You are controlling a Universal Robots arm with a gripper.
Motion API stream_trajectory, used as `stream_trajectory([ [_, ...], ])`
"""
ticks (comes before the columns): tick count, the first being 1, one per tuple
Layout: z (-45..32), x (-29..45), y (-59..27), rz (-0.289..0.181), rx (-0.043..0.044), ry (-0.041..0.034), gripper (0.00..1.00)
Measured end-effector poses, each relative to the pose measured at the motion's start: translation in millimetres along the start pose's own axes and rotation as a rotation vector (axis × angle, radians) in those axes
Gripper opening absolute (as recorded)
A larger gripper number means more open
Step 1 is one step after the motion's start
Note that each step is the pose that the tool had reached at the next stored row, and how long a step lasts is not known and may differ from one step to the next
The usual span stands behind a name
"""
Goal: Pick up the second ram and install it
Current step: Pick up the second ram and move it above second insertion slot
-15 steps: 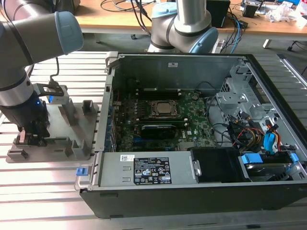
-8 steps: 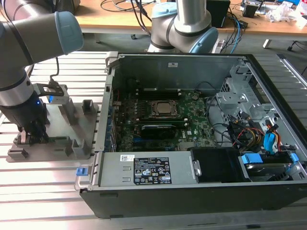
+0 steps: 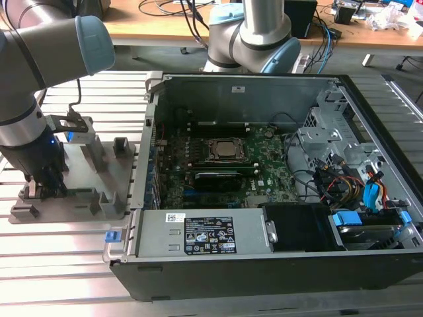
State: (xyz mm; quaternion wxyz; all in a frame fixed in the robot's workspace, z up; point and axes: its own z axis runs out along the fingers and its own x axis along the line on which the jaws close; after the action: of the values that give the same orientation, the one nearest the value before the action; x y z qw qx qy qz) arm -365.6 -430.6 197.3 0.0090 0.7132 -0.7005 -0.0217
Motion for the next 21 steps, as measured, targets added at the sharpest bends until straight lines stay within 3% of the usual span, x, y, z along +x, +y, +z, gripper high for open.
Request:
stream_trajectory([
  [21, -14.1, -0.3, 0.6, 0.000, 0.0000, 0.0000, 0.14],
])
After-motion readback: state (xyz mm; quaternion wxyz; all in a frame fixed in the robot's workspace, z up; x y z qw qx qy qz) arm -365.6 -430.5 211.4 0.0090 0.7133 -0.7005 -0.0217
